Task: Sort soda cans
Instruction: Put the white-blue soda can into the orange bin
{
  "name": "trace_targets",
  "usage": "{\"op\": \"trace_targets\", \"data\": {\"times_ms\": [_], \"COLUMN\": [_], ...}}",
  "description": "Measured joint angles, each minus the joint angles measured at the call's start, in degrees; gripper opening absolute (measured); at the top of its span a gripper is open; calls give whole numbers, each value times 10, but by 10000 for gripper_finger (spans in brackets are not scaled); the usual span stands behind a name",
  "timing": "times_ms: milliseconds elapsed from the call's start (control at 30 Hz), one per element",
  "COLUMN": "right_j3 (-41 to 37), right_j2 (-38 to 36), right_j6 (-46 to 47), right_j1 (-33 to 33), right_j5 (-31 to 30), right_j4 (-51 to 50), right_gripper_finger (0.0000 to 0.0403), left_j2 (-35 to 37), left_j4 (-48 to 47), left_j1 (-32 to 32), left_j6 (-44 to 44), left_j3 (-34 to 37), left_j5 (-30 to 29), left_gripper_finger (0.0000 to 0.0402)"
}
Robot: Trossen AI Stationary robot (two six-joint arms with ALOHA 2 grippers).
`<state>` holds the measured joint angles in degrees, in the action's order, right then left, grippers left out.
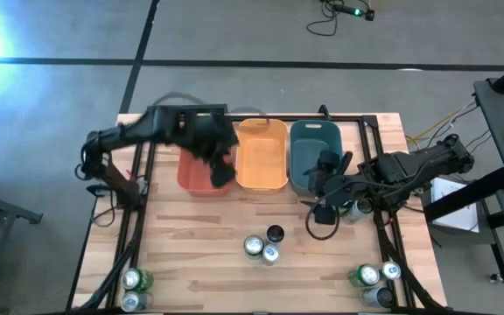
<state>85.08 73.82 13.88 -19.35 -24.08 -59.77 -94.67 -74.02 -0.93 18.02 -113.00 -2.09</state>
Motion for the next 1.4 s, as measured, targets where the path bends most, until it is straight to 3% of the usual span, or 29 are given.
{"op": "trace_targets", "data": {"times_ms": [133, 267, 500, 1000, 1133, 1400], "right_j3": [0, 0, 0, 0, 0, 0], "right_j2": [0, 0, 0, 0, 0, 0], "right_j6": [36, 92, 146, 121, 125, 132], "right_j1": [0, 0, -1, 4, 4, 4], "right_j5": [0, 0, 0, -51, -50, -44], "right_j4": [-8, -44, -105, -103, -103, -103], "right_gripper_finger": [366, 366, 366, 366, 366, 366], "left_j2": [-16, -51, -102, -173, -193, -293], "left_j4": [83, 112, 118, 153, 130, -5], "left_j1": [78, 109, 148, 175, 186, 205], "left_j6": [55, 114, 232, 375, 401, 419], "left_j3": [15, 20, 21, 18, -25, -190], "left_j5": [-32, -76, -77, -107, -123, -167], "left_gripper_finger": [296, 296, 296, 296, 296, 296]}}
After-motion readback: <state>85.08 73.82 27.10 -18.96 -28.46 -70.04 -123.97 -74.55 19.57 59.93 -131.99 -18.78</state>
